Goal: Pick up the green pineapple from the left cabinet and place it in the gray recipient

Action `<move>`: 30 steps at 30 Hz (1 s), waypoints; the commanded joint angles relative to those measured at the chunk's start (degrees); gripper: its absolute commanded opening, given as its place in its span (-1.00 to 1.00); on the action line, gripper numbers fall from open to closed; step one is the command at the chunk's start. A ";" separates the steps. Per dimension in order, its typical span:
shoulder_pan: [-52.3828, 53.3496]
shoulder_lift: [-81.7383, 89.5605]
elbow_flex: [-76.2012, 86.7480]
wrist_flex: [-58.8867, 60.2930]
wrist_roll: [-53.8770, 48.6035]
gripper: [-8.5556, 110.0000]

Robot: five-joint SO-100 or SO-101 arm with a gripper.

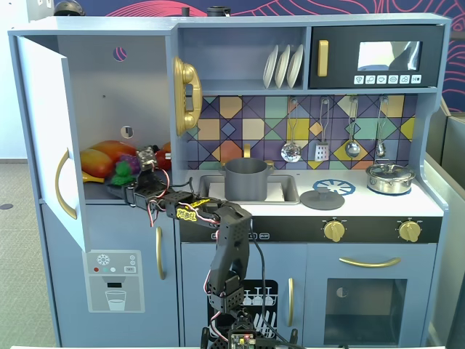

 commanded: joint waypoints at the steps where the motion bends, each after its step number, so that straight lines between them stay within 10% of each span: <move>1: -2.46 14.77 -3.96 14.15 -6.42 -0.86; 6: -4.31 31.90 -2.46 40.69 -14.85 -0.86; 15: -3.96 51.86 -0.09 47.11 -14.50 -0.86; 30: 38.85 59.68 5.10 47.11 -7.21 -0.86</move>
